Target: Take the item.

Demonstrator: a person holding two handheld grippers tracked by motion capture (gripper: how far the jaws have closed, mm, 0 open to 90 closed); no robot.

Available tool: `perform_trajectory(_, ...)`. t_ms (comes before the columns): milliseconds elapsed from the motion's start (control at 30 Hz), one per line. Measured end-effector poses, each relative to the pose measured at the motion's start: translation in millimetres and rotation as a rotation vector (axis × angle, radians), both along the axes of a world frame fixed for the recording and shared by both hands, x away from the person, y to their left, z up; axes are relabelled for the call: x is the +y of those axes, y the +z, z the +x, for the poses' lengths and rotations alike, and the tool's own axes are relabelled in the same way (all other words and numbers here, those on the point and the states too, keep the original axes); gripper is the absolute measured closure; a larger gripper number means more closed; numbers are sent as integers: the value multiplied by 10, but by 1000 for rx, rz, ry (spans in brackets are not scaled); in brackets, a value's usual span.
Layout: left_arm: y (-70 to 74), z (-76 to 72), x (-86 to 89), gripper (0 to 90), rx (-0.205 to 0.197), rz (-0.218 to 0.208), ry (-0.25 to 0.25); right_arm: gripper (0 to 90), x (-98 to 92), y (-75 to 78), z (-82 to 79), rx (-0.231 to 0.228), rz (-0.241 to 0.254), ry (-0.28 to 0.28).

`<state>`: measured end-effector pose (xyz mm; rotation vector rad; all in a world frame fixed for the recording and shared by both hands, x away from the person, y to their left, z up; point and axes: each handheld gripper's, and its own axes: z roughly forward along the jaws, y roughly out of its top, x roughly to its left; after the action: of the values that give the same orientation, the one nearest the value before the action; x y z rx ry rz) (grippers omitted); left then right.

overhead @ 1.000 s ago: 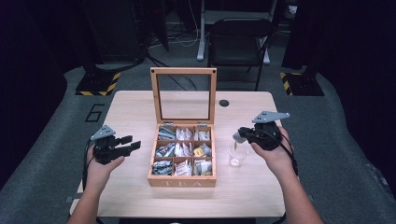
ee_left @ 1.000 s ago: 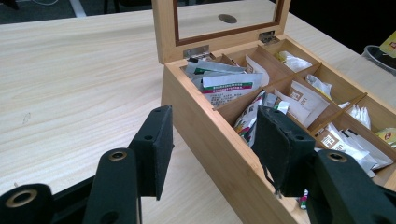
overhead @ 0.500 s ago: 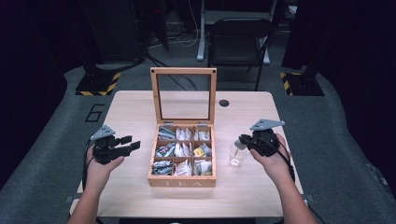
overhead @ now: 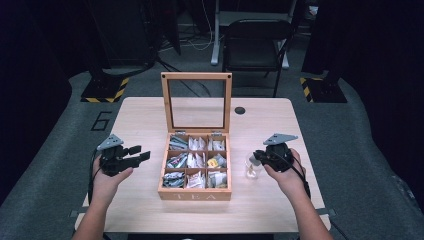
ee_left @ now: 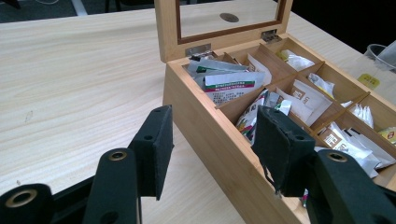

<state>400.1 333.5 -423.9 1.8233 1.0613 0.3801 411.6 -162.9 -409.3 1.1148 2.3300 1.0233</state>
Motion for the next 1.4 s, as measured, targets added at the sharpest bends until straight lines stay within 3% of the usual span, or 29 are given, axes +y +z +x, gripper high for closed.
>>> perform_trajectory(533,1,-4,12,474,-1,-7,10,760,16,-126,46,19,-6,-1)
perform_trajectory(1000,-10,-10,12,455,2,-18,14,542,77,117,111,-33,1,-13)
perform_trajectory(1400,-16,-13,4,448,8,-14,15,497,287,442,143,-79,13,48)
